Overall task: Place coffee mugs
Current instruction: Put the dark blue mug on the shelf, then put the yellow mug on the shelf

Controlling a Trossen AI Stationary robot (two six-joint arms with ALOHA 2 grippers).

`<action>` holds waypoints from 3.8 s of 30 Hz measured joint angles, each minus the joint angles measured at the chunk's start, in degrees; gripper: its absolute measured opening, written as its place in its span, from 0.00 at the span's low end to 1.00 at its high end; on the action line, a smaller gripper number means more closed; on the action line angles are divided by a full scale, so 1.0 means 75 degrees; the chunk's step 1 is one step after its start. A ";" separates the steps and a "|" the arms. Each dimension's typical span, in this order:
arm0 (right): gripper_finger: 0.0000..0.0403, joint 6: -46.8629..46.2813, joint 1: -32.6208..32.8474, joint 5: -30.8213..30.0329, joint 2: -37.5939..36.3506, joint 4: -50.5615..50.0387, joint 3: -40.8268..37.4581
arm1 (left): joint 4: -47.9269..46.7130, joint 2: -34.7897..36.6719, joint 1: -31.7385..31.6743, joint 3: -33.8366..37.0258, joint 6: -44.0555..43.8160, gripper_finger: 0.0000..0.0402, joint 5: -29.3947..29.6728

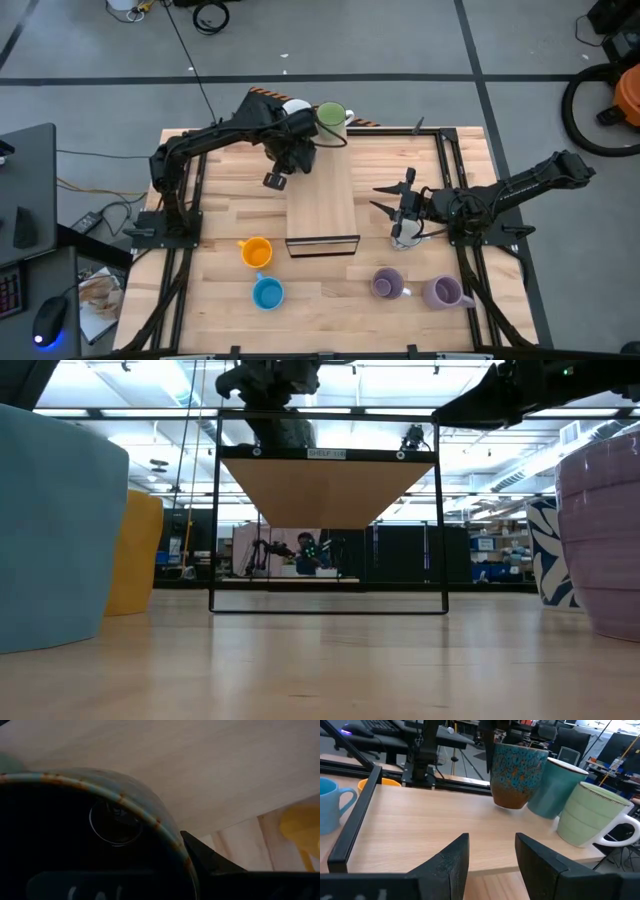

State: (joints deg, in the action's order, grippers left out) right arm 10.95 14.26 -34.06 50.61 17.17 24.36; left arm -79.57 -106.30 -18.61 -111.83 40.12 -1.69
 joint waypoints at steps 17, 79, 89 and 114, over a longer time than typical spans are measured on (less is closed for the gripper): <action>0.41 0.0016 0.0000 0.0005 -0.0003 0.0028 0.0000 | -0.0273 -0.0106 -0.0069 0.0015 -0.0060 0.11 0.0004; 0.41 0.0019 -0.0003 0.0032 -0.0003 -0.0021 0.0000 | 0.0269 0.0031 0.0110 0.0009 -0.0494 0.41 0.1546; 0.41 0.0043 -0.0003 0.0084 0.0000 0.0001 -0.0003 | 0.0487 0.0543 0.0293 0.0006 -0.0660 0.50 0.1593; 0.41 -0.0097 0.0000 0.0093 0.0000 -0.0114 -0.0003 | 0.2196 0.3798 0.2061 0.3308 -0.4223 0.40 0.0249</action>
State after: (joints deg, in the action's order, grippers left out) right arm 10.22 14.26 -33.36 50.61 16.32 24.34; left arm -63.09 -77.81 -3.15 -87.02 8.45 0.18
